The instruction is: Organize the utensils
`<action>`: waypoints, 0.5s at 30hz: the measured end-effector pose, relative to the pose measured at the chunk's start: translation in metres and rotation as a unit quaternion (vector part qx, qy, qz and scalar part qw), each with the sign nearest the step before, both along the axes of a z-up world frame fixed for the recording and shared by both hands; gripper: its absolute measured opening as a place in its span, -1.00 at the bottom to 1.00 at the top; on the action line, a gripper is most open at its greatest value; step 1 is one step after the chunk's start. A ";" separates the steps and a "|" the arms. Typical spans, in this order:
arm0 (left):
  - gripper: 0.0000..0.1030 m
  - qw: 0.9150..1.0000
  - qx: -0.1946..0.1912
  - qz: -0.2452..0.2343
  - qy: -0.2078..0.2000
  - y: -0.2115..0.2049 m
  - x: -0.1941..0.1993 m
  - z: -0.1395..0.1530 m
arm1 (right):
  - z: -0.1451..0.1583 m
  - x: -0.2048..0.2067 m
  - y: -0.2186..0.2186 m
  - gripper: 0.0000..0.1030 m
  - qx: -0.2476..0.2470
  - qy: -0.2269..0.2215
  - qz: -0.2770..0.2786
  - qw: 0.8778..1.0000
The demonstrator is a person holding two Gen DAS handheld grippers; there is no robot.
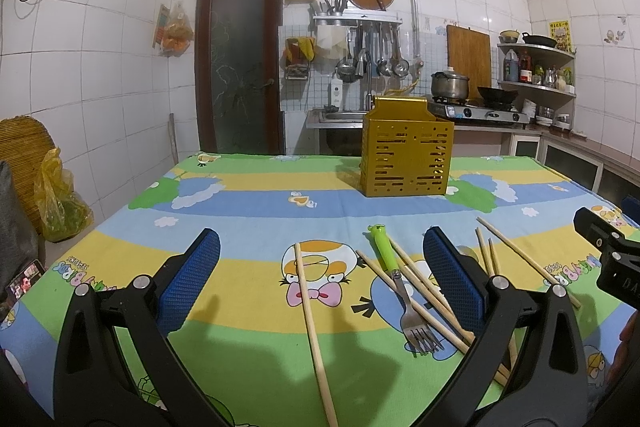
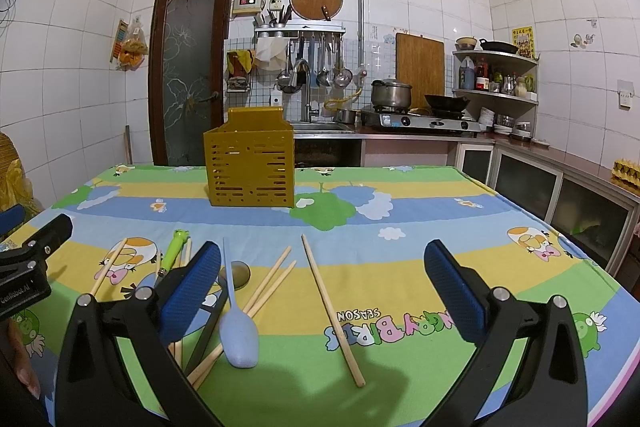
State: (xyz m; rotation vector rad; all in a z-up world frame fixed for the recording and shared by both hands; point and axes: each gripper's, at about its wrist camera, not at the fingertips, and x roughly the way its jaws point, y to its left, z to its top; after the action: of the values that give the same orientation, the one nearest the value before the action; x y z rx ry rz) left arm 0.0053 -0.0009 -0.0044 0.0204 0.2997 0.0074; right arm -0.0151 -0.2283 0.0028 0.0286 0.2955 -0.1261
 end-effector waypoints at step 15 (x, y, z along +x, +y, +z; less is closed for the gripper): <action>0.91 0.993 0.021 0.011 0.119 0.007 0.060 0.005 | 0.006 0.051 -0.012 0.93 0.043 0.064 0.030 0.997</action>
State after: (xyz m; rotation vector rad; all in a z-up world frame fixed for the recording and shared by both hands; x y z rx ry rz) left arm 0.0653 0.0063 0.0008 0.0608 0.5388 0.0331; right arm 0.0364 -0.2406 0.0086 0.0969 0.4286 -0.0553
